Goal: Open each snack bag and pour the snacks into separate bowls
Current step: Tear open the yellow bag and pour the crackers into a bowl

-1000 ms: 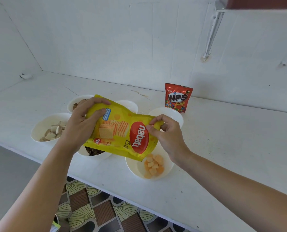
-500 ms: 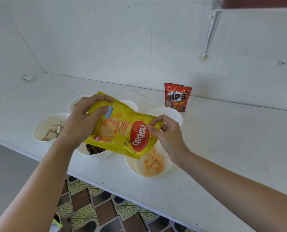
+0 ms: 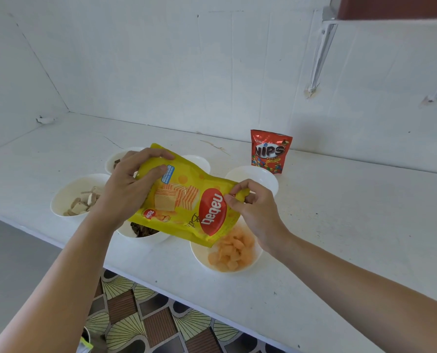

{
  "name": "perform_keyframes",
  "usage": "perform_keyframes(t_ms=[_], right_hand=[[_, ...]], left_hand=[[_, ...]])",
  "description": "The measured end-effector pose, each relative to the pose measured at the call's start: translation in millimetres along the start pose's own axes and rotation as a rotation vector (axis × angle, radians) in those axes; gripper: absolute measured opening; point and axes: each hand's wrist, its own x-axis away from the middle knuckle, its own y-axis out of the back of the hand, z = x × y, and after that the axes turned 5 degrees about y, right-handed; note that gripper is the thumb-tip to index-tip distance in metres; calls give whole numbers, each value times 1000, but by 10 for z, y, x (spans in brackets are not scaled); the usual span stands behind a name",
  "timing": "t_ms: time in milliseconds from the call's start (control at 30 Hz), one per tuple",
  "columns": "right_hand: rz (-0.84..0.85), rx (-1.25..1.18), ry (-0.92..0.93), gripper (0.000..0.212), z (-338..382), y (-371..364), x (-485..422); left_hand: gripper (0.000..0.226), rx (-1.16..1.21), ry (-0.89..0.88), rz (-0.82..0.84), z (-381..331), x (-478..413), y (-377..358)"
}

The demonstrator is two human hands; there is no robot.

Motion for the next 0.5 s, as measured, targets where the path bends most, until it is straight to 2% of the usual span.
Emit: perform_keyframes(t_ms=[167,500], right_hand=[[-4,16,21,14,5,2,-31],[38,24,-52,12,-42,-9,-14]], left_hand=[[22,14,-10,-5,-15,-17,3],[23,-42,-25,-14,-41,-51,-19]])
